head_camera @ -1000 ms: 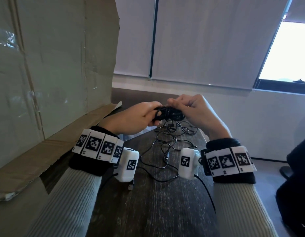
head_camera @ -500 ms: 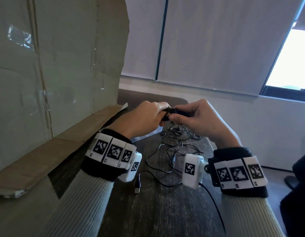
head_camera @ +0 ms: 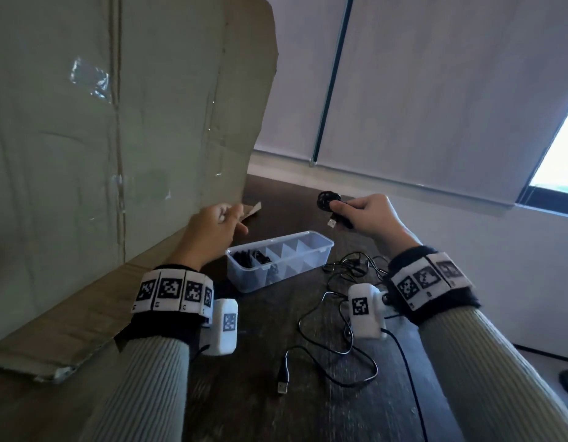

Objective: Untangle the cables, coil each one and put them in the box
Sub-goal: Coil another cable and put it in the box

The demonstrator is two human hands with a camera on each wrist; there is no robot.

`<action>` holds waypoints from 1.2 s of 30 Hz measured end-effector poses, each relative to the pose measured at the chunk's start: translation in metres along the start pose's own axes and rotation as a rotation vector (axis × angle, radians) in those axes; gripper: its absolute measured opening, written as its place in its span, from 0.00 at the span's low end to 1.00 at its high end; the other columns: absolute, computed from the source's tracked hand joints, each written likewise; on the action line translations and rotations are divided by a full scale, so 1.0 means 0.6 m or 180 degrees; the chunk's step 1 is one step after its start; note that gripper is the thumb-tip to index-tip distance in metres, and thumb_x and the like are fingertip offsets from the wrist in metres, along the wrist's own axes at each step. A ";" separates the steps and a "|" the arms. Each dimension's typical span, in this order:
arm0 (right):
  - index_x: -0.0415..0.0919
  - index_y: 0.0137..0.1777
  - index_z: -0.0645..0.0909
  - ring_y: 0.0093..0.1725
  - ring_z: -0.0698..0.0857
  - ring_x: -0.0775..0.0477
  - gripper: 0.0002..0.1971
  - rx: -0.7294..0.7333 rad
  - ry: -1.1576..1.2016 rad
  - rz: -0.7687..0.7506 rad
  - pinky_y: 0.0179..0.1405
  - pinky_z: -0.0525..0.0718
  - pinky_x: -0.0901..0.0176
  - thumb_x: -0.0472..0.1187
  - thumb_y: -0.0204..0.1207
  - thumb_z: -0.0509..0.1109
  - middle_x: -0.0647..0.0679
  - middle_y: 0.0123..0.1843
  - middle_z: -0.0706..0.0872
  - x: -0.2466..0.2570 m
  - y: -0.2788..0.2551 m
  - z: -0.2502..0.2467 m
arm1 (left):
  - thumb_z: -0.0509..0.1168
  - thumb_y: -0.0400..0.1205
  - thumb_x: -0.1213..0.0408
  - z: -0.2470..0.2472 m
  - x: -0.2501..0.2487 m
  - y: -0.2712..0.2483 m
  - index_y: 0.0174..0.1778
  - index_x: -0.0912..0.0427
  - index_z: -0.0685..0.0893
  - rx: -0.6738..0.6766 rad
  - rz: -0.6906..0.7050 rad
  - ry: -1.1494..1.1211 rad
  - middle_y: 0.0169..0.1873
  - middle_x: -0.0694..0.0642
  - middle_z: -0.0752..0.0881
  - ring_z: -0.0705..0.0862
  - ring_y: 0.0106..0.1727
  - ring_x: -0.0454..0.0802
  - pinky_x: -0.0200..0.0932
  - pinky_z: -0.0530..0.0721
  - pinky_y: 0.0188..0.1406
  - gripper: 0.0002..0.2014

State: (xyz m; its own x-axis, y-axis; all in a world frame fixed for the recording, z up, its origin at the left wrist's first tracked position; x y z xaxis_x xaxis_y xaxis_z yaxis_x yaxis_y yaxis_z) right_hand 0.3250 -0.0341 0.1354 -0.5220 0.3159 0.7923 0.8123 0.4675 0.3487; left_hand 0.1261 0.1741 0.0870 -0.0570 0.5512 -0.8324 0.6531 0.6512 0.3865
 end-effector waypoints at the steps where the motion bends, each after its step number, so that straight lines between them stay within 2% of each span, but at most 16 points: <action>1: 0.39 0.33 0.91 0.33 0.83 0.47 0.16 0.0024 -0.0062 0.0084 0.44 0.88 0.46 0.52 0.70 0.79 0.36 0.38 0.92 -0.007 0.016 0.017 | 0.54 0.87 0.50 -0.001 0.029 0.003 0.45 0.51 0.82 0.0086 -0.0195 0.0101 0.42 0.50 0.90 0.85 0.41 0.49 0.45 0.82 0.50 0.15; 3: 0.34 0.37 0.91 0.27 0.80 0.53 0.18 0.0117 -0.0340 0.0190 0.32 0.83 0.61 0.52 0.73 0.77 0.41 0.33 0.91 -0.015 0.039 0.055 | 0.53 0.88 0.52 -0.001 0.070 0.005 0.42 0.54 0.80 0.0241 -0.0412 0.0325 0.44 0.52 0.89 0.83 0.37 0.46 0.43 0.78 0.43 0.15; 4: 0.33 0.39 0.90 0.25 0.79 0.55 0.19 0.0200 -0.0527 0.0234 0.29 0.81 0.64 0.52 0.74 0.75 0.44 0.31 0.90 -0.019 0.046 0.077 | 0.53 0.88 0.53 -0.001 0.085 0.004 0.41 0.54 0.79 0.0298 -0.0493 0.0376 0.44 0.54 0.88 0.81 0.35 0.44 0.42 0.76 0.40 0.15; 7: 0.31 0.45 0.89 0.27 0.83 0.51 0.21 0.0396 -0.0641 0.0455 0.28 0.84 0.60 0.54 0.73 0.75 0.42 0.37 0.92 -0.041 0.062 0.138 | 0.55 0.88 0.55 0.006 0.121 -0.002 0.42 0.55 0.78 0.0491 -0.0753 0.0328 0.42 0.53 0.88 0.80 0.32 0.45 0.41 0.75 0.36 0.13; 10: 0.30 0.53 0.84 0.27 0.84 0.50 0.23 0.0428 -0.0179 0.0903 0.14 0.72 0.68 0.53 0.72 0.77 0.38 0.44 0.92 -0.081 0.070 0.182 | 0.55 0.88 0.55 0.019 0.146 -0.009 0.50 0.59 0.79 0.0703 -0.0970 0.0283 0.38 0.49 0.86 0.79 0.33 0.46 0.40 0.74 0.33 0.12; 11: 0.30 0.53 0.84 0.29 0.85 0.49 0.24 0.0399 -0.0128 0.0994 0.15 0.74 0.67 0.53 0.72 0.78 0.38 0.45 0.92 -0.091 0.072 0.192 | 0.55 0.88 0.55 0.023 0.152 -0.010 0.52 0.59 0.79 0.0763 -0.1003 0.0299 0.37 0.48 0.85 0.79 0.33 0.47 0.42 0.74 0.34 0.12; 13: 0.30 0.52 0.84 0.38 0.88 0.45 0.25 0.0352 -0.0214 0.1067 0.32 0.86 0.57 0.54 0.70 0.78 0.39 0.47 0.92 -0.104 0.074 0.209 | 0.55 0.88 0.55 0.027 0.155 -0.011 0.54 0.59 0.79 0.0844 -0.1011 0.0354 0.38 0.47 0.85 0.80 0.34 0.47 0.42 0.75 0.34 0.12; 14: 0.29 0.51 0.84 0.42 0.88 0.43 0.26 0.0319 -0.0361 0.1053 0.38 0.86 0.54 0.55 0.70 0.78 0.40 0.46 0.91 -0.106 0.075 0.214 | 0.55 0.88 0.55 0.029 0.155 -0.011 0.54 0.59 0.79 0.0883 -0.1003 0.0369 0.38 0.47 0.85 0.81 0.34 0.47 0.42 0.75 0.33 0.12; 17: 0.30 0.49 0.83 0.44 0.84 0.40 0.22 0.0320 -0.0883 0.0919 0.39 0.79 0.54 0.53 0.73 0.75 0.38 0.46 0.88 -0.106 0.072 0.226 | 0.55 0.88 0.56 0.029 0.149 -0.011 0.56 0.58 0.77 0.0948 -0.0966 0.0395 0.39 0.48 0.84 0.81 0.35 0.46 0.41 0.75 0.33 0.11; 19: 0.32 0.49 0.81 0.45 0.84 0.40 0.21 0.0348 -0.1187 0.0875 0.41 0.80 0.53 0.52 0.74 0.74 0.38 0.48 0.87 -0.110 0.069 0.234 | 0.55 0.88 0.57 0.025 0.148 -0.009 0.57 0.59 0.77 0.0922 -0.0938 0.0399 0.38 0.48 0.84 0.81 0.35 0.46 0.41 0.76 0.35 0.11; 21: 0.34 0.51 0.81 0.48 0.86 0.39 0.22 0.0333 -0.1450 0.0836 0.52 0.85 0.48 0.55 0.73 0.74 0.39 0.50 0.89 -0.119 0.071 0.244 | 0.56 0.87 0.58 0.021 0.149 -0.007 0.57 0.60 0.78 0.0892 -0.0935 0.0350 0.37 0.47 0.84 0.81 0.35 0.46 0.44 0.77 0.39 0.11; 24: 0.36 0.48 0.78 0.52 0.87 0.38 0.21 0.0408 -0.1821 0.0792 0.63 0.81 0.40 0.56 0.72 0.74 0.39 0.50 0.88 -0.124 0.069 0.257 | 0.56 0.87 0.58 0.012 0.148 -0.008 0.56 0.61 0.78 0.0857 -0.0929 0.0310 0.37 0.47 0.84 0.81 0.35 0.45 0.44 0.77 0.41 0.11; 27: 0.37 0.47 0.74 0.55 0.85 0.36 0.23 0.0616 -0.2026 0.0793 0.65 0.80 0.38 0.55 0.69 0.78 0.40 0.48 0.84 -0.124 0.061 0.265 | 0.56 0.87 0.58 0.007 0.145 -0.011 0.55 0.59 0.78 0.0841 -0.0933 0.0366 0.39 0.47 0.84 0.81 0.35 0.44 0.40 0.76 0.38 0.10; 30: 0.37 0.52 0.77 0.55 0.85 0.36 0.25 0.0652 -0.2040 0.0774 0.63 0.82 0.40 0.55 0.67 0.80 0.41 0.49 0.84 -0.128 0.063 0.266 | 0.57 0.87 0.56 0.009 0.141 -0.013 0.55 0.58 0.79 0.0857 -0.0931 0.0419 0.39 0.46 0.85 0.82 0.37 0.43 0.39 0.76 0.40 0.10; 34: 0.30 0.56 0.78 0.49 0.84 0.37 0.26 0.0710 -0.2139 0.0580 0.45 0.82 0.48 0.51 0.71 0.78 0.39 0.46 0.82 -0.126 0.068 0.271 | 0.56 0.87 0.56 0.014 0.133 -0.015 0.57 0.59 0.79 0.0892 -0.0922 0.0450 0.40 0.46 0.85 0.82 0.37 0.42 0.37 0.76 0.39 0.12; 36: 0.30 0.53 0.78 0.54 0.84 0.35 0.21 0.0854 -0.2305 0.0493 0.54 0.81 0.45 0.50 0.75 0.73 0.36 0.51 0.85 -0.123 0.066 0.277 | 0.56 0.87 0.56 0.016 0.128 -0.016 0.59 0.60 0.79 0.0915 -0.0902 0.0471 0.44 0.50 0.86 0.82 0.37 0.42 0.37 0.75 0.37 0.13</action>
State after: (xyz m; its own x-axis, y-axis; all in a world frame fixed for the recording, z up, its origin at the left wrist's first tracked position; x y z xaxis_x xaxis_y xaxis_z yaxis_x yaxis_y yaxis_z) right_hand 0.3525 0.0982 0.0073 -0.5226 0.8098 0.2665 0.8471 0.5285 0.0551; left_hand 0.1226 0.2055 0.0155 -0.3584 0.4539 -0.8158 0.7788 0.6273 0.0069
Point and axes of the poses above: each hand's wrist, its own y-axis towards the middle knuckle, its own z-axis out of the palm, x = y × z, the point moved 10 cm from there along y, towards the middle knuckle
